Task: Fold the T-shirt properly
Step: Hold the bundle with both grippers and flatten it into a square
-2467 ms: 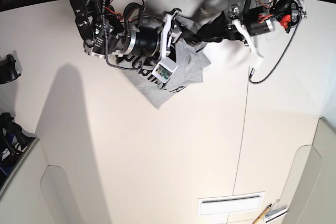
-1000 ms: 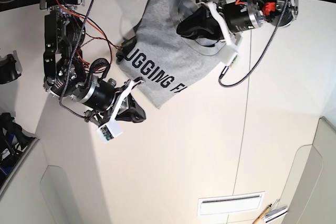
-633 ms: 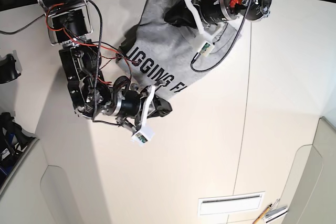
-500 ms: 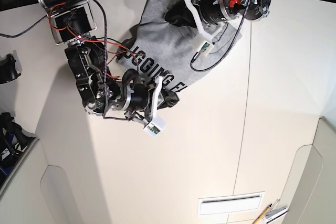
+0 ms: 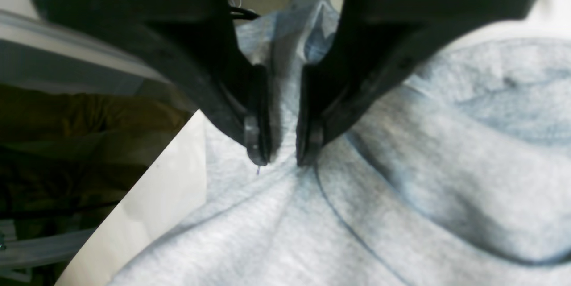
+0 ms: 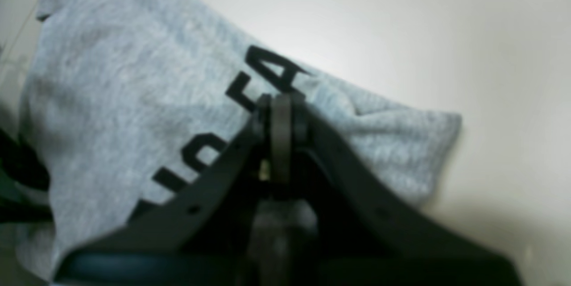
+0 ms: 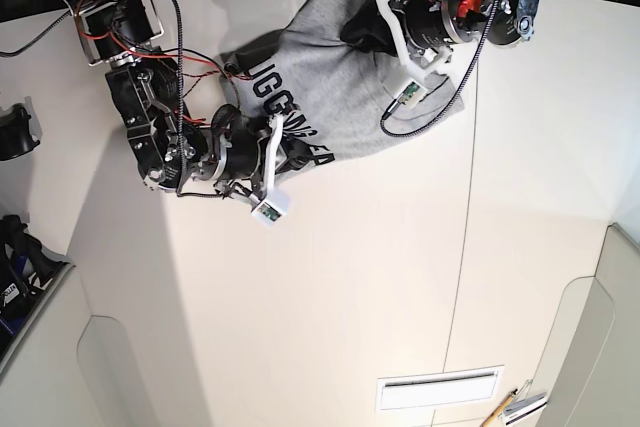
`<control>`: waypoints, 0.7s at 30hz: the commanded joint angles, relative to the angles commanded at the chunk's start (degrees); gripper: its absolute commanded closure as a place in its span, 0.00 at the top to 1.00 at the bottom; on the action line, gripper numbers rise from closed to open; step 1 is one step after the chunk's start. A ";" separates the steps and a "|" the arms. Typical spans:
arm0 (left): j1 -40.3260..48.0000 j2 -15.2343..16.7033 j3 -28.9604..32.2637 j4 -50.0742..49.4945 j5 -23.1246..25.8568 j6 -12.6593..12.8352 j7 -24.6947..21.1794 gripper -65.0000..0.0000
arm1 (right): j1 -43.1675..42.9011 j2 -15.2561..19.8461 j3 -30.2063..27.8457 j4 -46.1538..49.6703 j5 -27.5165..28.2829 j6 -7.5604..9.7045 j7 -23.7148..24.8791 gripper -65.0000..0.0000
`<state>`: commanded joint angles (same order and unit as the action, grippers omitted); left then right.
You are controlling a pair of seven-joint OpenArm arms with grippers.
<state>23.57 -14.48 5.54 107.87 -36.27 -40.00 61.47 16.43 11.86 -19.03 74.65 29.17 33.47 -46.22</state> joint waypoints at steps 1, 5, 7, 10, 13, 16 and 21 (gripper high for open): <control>-0.24 0.00 0.02 0.00 1.07 0.00 0.00 0.18 | -0.26 0.57 0.04 0.07 0.22 0.00 -0.26 0.00; -2.25 0.00 0.00 0.00 4.70 0.00 0.00 0.18 | -1.05 2.91 0.26 0.46 2.03 0.00 -1.46 0.00; -3.65 0.00 0.00 0.00 6.16 0.00 0.02 0.18 | -1.03 3.93 0.35 0.70 3.30 0.00 -2.08 0.00; -5.70 0.00 0.00 -0.02 7.89 0.00 -0.02 0.18 | -1.05 4.68 0.87 1.01 4.55 0.00 -3.69 0.00; -8.22 0.00 0.02 -0.02 9.70 0.00 -0.26 0.18 | -1.05 4.66 2.25 1.01 4.70 0.00 -4.70 0.00; -10.10 0.00 0.00 -0.07 13.97 1.91 -2.64 0.18 | -1.05 4.68 3.76 1.01 7.43 0.02 -6.27 0.00; -12.52 0.00 0.02 -1.07 16.63 2.57 -5.38 0.18 | -3.39 4.66 6.32 2.40 10.32 0.92 -7.58 0.00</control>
<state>11.05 -14.48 5.56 106.80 -19.64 -37.43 56.10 13.04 16.51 -12.71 77.06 39.48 34.39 -53.80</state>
